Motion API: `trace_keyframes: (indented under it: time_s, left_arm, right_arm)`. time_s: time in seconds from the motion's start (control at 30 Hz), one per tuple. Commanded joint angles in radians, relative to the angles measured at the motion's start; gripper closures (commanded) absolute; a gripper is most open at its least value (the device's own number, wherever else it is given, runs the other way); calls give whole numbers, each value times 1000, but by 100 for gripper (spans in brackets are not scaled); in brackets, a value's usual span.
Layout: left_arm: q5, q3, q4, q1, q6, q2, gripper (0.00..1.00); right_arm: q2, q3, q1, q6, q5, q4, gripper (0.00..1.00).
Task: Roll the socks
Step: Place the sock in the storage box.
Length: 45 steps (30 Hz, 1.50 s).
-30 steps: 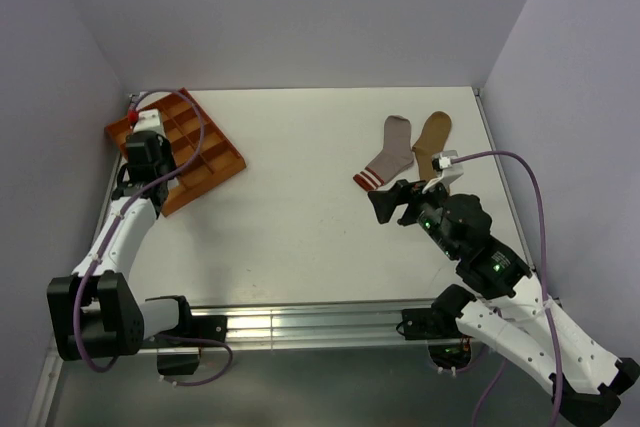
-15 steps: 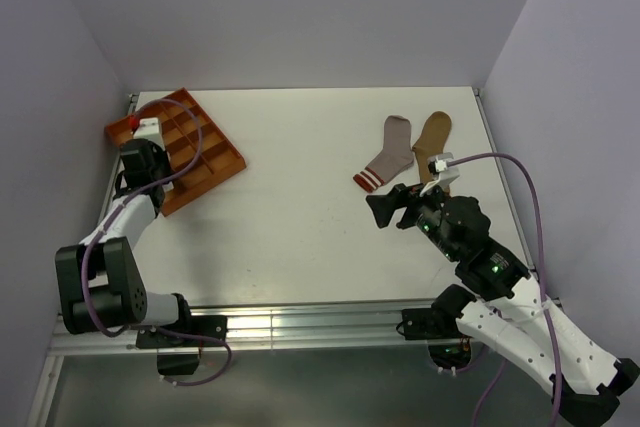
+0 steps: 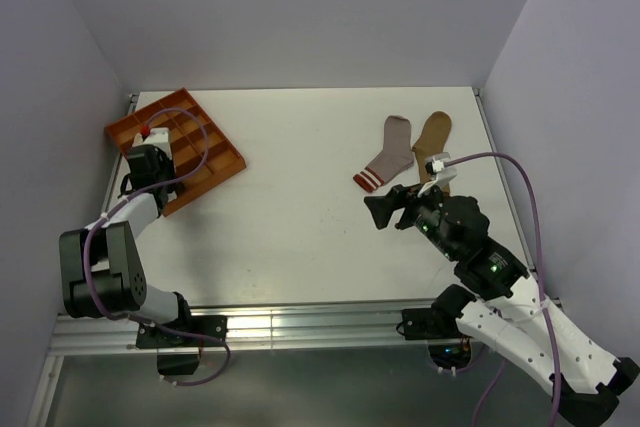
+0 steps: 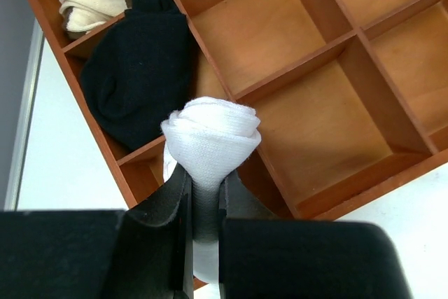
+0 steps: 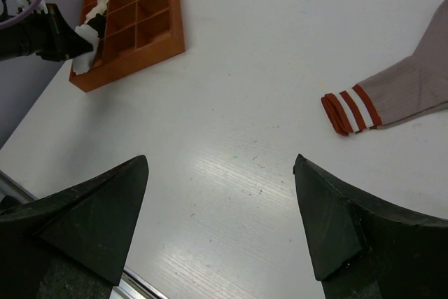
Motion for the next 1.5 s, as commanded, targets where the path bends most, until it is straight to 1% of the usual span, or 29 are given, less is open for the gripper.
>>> trace_keyframes:
  time_s: [0.0,0.37,0.63,0.7,0.87,0.93,0.97,1.03,1.07,1.13,1.17,1.27,1.47]
  left_arm:
    - [-13,3,-32,3,40,9,99]
    - [-18,41,-209,3,113,45,100]
    - [-20,127,-333,3,116,176,100]
    - [-41,150,-350,3,110,208,100]
    - [-24,186,-379,3,119,262,99]
    - [2,213,-396,3,116,300,94]
    - [6,225,-416,3,119,314,87]
    - [13,258,-439,3,121,349,80]
    - [8,268,-456,3,118,358,70]
    - [-10,279,-457,1,104,352,60]
    - [-18,269,-450,1,103,326,53]
    - [-32,250,-441,1,101,265,45]
    - [-33,278,-466,1,78,165,37]
  right_arm:
    - [-16,-10,-4,-19,-2,42,9]
    - [-58,-17,-4,-14,31,38,9]
    - [-81,-26,-4,-10,59,34,9]
    - [-82,-29,-4,-10,61,35,9]
    - [-84,-32,-2,-10,67,35,10]
    - [-82,-34,-2,-11,70,37,10]
    - [-81,-34,-2,-11,71,37,10]
    - [-77,-32,-2,-11,71,35,10]
    - [-76,-30,-2,-11,70,34,10]
    - [-76,-27,-2,-11,74,34,10]
    - [-74,-26,-2,-13,77,32,10]
    - [-71,-20,-2,-14,76,31,10]
    - [-74,-1,-2,-21,62,14,10]
